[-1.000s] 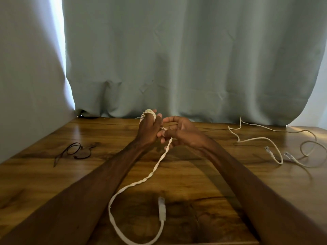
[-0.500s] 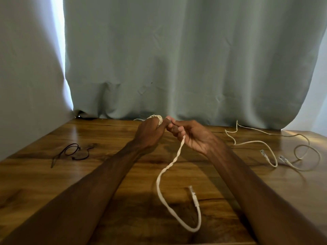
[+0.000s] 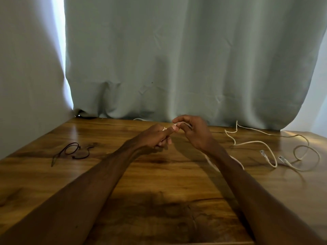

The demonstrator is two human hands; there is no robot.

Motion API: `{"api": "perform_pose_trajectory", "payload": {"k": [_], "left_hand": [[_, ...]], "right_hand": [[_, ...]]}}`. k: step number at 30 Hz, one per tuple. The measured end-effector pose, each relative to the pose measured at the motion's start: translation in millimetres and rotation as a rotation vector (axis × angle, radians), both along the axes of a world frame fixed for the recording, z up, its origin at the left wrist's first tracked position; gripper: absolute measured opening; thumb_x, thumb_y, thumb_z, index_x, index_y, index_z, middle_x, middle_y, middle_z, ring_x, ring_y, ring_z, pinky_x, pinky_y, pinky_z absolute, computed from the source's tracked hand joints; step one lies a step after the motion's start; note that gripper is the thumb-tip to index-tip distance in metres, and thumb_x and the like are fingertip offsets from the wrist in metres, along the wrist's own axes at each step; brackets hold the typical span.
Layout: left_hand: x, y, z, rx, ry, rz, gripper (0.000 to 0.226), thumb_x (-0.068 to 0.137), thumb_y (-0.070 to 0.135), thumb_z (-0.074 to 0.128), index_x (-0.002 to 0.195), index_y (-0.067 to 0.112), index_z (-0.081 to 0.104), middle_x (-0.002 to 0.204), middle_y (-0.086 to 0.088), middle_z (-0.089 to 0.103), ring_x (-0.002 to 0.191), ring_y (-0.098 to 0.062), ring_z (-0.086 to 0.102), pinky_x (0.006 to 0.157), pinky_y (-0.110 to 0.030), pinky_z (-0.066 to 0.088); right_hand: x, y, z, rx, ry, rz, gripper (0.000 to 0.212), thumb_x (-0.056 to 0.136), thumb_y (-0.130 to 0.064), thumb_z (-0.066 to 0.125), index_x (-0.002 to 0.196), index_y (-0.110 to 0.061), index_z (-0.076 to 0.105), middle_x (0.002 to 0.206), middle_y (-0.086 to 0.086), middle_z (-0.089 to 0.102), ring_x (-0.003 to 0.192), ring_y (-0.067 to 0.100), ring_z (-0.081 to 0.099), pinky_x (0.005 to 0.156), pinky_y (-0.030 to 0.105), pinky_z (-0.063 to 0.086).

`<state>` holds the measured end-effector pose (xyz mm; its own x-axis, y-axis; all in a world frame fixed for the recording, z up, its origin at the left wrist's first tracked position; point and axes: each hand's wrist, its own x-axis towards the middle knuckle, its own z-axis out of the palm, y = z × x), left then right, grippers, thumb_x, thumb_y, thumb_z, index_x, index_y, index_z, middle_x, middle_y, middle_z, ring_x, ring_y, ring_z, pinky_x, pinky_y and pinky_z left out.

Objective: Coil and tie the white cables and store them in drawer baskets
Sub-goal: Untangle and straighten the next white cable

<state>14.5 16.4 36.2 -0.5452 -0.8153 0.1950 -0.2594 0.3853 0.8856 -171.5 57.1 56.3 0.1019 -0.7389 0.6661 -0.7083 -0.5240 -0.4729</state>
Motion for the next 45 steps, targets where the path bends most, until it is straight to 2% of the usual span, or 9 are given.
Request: {"api": "perform_pose_trajectory", "payload": {"k": [6,10,13,15,18,24,29,39,45], "left_hand": [[-8.2,10.1,24.6,0.301,0.179,-0.245,0.038,0.11,0.034,0.037,0.086,0.01,0.055,0.05,0.011,0.044,0.033,-0.001,0.023,0.033,-0.017,0.013],[-7.0,4.1,26.1,0.473,0.404,-0.413,0.034,0.104,0.036,0.048,0.081,0.013,0.056,0.048,0.012,0.033,0.033,-0.002,0.024,0.033,-0.015,0.022],[-10.5,0.9,24.7,0.56,0.655,-0.432,0.035,0.105,0.032,0.047,0.108,0.004,0.067,0.053,0.009,0.033,0.038,-0.004,0.032,0.043,-0.018,0.036],[-13.2,1.2,24.7,0.575,0.767,-0.374,0.044,0.105,0.028,0.044,0.13,-0.005,0.059,0.057,0.008,0.035,0.042,-0.004,0.036,0.048,-0.017,0.036],[-14.0,-4.1,21.0,0.547,0.845,-0.244,0.046,0.109,0.025,0.04,0.137,-0.009,0.051,0.058,0.008,0.039,0.045,-0.005,0.04,0.049,-0.017,0.039],[-18.3,-11.1,16.9,0.493,0.877,-0.007,0.026,0.108,0.018,0.044,0.114,-0.002,0.06,0.062,0.003,0.054,0.051,-0.007,0.053,0.047,-0.018,0.043],[-26.2,-9.3,16.1,0.43,0.927,0.134,0.027,0.107,0.007,0.045,0.086,0.002,0.061,0.079,-0.004,0.068,0.057,-0.011,0.066,0.058,-0.02,0.054],[-22.8,-21.4,14.1,0.333,0.959,0.313,0.019,0.108,0.006,0.045,0.098,0.001,0.061,0.079,-0.008,0.065,0.051,-0.012,0.069,0.051,-0.019,0.055],[-20.5,-26.7,11.3,0.237,0.84,0.325,0.021,0.11,0.009,0.039,0.117,0.0,0.056,0.081,-0.007,0.066,0.052,-0.01,0.069,0.052,-0.019,0.054]], "right_hand": [[-15.3,-8.2,-9.6,0.031,0.012,0.057,0.022,0.103,-0.025,0.06,0.114,-0.023,0.078,0.074,-0.002,0.075,0.072,0.017,0.071,0.074,0.039,0.054],[-6.2,-4.9,-20.7,0.187,-0.018,0.168,0.028,0.109,-0.021,0.048,0.117,-0.017,0.075,0.065,-0.002,0.071,0.056,0.005,0.062,0.058,0.018,0.043],[13.0,2.7,-25.6,0.288,0.031,0.135,0.032,0.111,-0.02,0.039,0.113,-0.019,0.071,0.067,0.003,0.073,0.059,0.01,0.068,0.06,0.02,0.048],[24.5,6.3,-27.4,0.336,0.112,0.1,0.032,0.109,-0.017,0.038,0.095,-0.021,0.066,0.068,0.0,0.071,0.059,0.008,0.067,0.061,0.025,0.05],[33.8,6.5,-29.2,0.356,0.217,0.12,0.034,0.106,-0.012,0.043,0.077,-0.021,0.058,0.069,-0.001,0.067,0.061,0.013,0.064,0.065,0.036,0.054],[37.6,2.0,-28.1,0.285,0.321,0.106,0.024,0.104,-0.016,0.047,0.091,-0.013,0.066,0.079,-0.002,0.065,0.072,0.011,0.061,0.065,0.033,0.048],[33.9,2.4,-26.0,0.288,0.375,0.095,0.024,0.104,-0.015,0.048,0.096,-0.017,0.07,0.079,-0.021,0.06,0.07,-0.013,0.057,0.06,0.008,0.037],[30.3,10.8,-8.4,0.151,0.532,0.045,0.025,0.095,-0.027,0.058,0.079,-0.013,0.071,0.067,0.0,0.066,0.059,0.014,0.056,0.056,0.037,0.043],[32.9,16.0,-2.4,0.052,0.5,0.053,0.025,0.091,-0.024,0.062,0.07,-0.012,0.065,0.059,-0.002,0.06,0.053,0.015,0.05,0.052,0.036,0.037]]}}
